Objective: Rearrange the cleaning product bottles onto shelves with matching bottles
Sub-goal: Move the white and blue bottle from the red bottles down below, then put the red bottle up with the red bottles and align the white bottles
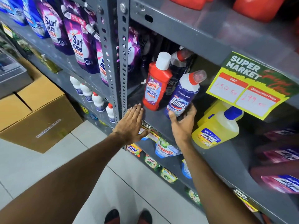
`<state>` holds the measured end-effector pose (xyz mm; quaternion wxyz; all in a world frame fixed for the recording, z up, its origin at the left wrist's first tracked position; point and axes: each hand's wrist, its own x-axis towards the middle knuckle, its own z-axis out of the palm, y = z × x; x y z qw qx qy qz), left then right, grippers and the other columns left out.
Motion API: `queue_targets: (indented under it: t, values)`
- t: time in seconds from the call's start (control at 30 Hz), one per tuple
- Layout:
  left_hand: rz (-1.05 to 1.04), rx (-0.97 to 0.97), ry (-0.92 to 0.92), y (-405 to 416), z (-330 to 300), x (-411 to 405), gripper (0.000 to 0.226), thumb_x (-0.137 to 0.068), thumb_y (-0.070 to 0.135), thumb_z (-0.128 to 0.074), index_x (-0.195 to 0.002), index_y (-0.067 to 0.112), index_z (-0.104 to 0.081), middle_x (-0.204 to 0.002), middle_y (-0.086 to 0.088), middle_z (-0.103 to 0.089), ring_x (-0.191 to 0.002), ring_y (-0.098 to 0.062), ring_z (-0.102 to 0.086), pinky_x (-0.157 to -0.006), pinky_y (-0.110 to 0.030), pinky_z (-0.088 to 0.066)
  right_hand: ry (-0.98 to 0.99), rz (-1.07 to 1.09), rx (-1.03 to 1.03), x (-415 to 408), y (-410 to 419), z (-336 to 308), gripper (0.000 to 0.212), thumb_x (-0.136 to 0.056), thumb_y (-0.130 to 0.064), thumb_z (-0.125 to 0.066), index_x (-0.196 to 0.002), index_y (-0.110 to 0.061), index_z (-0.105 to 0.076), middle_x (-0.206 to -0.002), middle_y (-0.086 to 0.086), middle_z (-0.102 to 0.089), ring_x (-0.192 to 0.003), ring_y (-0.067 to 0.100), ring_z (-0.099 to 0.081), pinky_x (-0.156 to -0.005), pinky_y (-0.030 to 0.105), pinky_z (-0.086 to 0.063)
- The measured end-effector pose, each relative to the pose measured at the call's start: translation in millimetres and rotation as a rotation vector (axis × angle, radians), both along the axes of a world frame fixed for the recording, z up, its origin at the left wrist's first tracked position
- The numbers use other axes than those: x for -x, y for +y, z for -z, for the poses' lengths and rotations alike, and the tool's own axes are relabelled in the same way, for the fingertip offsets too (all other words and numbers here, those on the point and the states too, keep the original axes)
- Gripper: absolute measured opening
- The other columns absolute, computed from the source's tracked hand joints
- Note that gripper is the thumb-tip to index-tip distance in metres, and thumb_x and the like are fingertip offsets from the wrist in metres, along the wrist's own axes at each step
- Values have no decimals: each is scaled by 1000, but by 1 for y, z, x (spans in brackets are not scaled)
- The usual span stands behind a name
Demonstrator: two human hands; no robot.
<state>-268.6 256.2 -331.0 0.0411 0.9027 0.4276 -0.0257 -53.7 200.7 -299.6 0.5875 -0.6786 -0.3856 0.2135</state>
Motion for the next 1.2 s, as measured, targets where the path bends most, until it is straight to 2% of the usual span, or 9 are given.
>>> queue_targets:
  t: [0.23,0.33,0.43,0.5,0.67,0.77,0.97,1.07,1.2]
  values:
    - [3,6,-1,0,0,0,106,-96,80,-16,-159,0,14,-169,-22,15,-159,-33,14,-131,-46,3,-276,4,-69,62,-39,14,70,-91,-8,-82,-146,7,-42,-150,26,-37,-144,35,-41,-108,52,-54]
    - [2,-14,-30,-1,1,1,107,-94,81,-13,-160,-1,10,-170,-24,11,-159,-34,11,-131,-47,1,-219,-47,-49,74,-20,0,68,-97,-14,-76,-153,1,-40,-157,19,-42,-150,27,-39,-115,44,-49]
    - [-7,-8,-46,0,5,1,108,-92,81,-11,-161,-2,6,-171,-24,9,-160,-34,10,-130,-48,-3,-185,-92,-18,76,11,-19,75,-100,-20,-73,-160,-3,-31,-163,17,-41,-153,28,-39,-119,18,-36]
    - [-8,-3,-59,0,7,1,109,-92,81,-12,-161,-2,5,-171,-23,9,-160,-33,10,-130,-49,-3,-185,-92,1,80,29,-26,77,-99,-22,-73,-160,-2,-30,-161,19,-43,-149,29,-43,-116,14,-34]
    - [12,-24,-105,0,8,2,107,-94,78,-20,-161,-3,0,-171,-25,1,-160,-34,5,-130,-49,-3,-184,13,65,88,61,-30,58,-94,-20,-79,-138,2,-48,-131,19,-63,-119,29,-62,-102,33,-51]
    - [10,-19,-92,-1,8,2,105,-95,77,-19,-160,-1,5,-171,-24,4,-160,-34,7,-131,-48,-1,-183,63,125,86,71,-29,47,-91,-14,-82,-122,0,-51,-121,19,-70,-109,33,-70,-85,22,-47]
    - [-20,16,-103,-5,-11,5,99,-100,69,-26,-159,-2,7,-170,-24,9,-159,-31,11,-129,-41,9,-148,6,89,85,53,-34,47,-86,-10,-84,-122,0,-56,-120,16,-73,-104,27,-68,-86,16,-43]
    - [-13,-1,-167,-18,-33,18,96,-101,67,-27,-161,0,7,-170,-20,13,-159,-29,14,-130,-39,8,-155,-45,75,91,27,-42,46,-86,-12,-84,-123,-3,-59,-113,5,-70,-97,13,-62,-81,8,-43]
    - [-6,-16,-198,-39,-79,40,92,-103,65,-28,-162,4,9,-170,-16,18,-159,-25,16,-130,-38,8,-114,-77,105,102,-13,-68,43,-86,-14,-83,-121,-17,-59,-113,0,-71,-98,22,-68,-87,30,-54]
